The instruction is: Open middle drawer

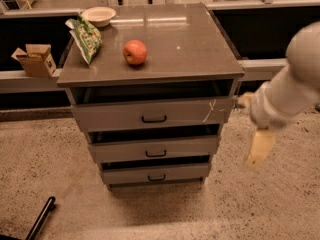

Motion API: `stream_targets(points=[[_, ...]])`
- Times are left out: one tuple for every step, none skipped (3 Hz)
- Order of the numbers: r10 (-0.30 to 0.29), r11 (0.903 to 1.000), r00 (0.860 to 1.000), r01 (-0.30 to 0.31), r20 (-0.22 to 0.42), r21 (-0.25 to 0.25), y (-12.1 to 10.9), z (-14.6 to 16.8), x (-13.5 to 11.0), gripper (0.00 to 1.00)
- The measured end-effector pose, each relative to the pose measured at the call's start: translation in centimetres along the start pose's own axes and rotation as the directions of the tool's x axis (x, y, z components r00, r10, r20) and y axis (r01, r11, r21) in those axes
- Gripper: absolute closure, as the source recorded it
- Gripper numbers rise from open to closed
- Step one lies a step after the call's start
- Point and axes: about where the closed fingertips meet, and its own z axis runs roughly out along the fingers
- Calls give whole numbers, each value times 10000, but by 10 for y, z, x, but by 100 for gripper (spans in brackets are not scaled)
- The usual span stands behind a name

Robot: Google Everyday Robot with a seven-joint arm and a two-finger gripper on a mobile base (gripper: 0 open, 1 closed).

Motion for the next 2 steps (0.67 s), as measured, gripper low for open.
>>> stream_targets(points=[[-24,9952,9995,55,326,-974,26,88,24,0],[-71,9988,9981,101,617,-485,22,115,27,0]])
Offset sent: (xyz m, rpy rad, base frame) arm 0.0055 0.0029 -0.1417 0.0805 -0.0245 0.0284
